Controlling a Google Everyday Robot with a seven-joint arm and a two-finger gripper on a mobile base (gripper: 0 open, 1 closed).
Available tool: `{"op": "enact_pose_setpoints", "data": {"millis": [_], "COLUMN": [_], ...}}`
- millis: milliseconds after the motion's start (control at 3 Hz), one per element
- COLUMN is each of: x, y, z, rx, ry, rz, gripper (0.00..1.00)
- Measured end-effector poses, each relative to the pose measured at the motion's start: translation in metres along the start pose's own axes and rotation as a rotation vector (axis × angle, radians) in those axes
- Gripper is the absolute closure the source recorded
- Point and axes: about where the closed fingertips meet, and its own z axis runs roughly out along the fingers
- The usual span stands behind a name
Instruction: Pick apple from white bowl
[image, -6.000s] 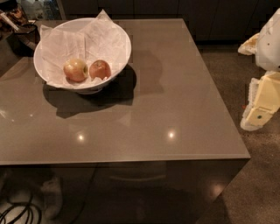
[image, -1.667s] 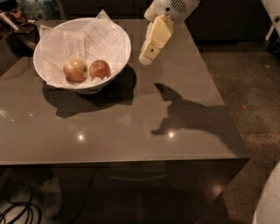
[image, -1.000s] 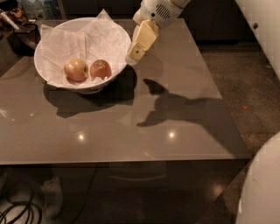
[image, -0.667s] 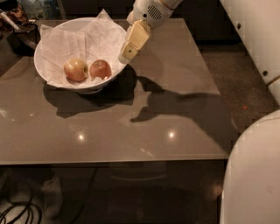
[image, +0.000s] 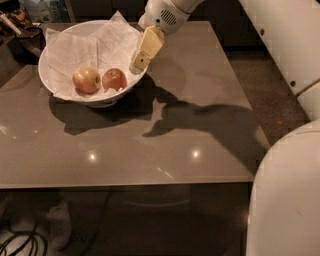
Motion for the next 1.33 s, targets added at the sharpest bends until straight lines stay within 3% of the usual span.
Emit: {"op": "enact_pose_setpoints", "data": {"millis": [667, 1333], "x": [-0.023, -0.031], "y": [-0.006, -0.013], "z": [0.022, 0.037], "rx": [-0.01, -0.033], "ry": [-0.023, -0.029], "rz": [-0.014, -0.007], "gripper": [0.0, 0.18]}}
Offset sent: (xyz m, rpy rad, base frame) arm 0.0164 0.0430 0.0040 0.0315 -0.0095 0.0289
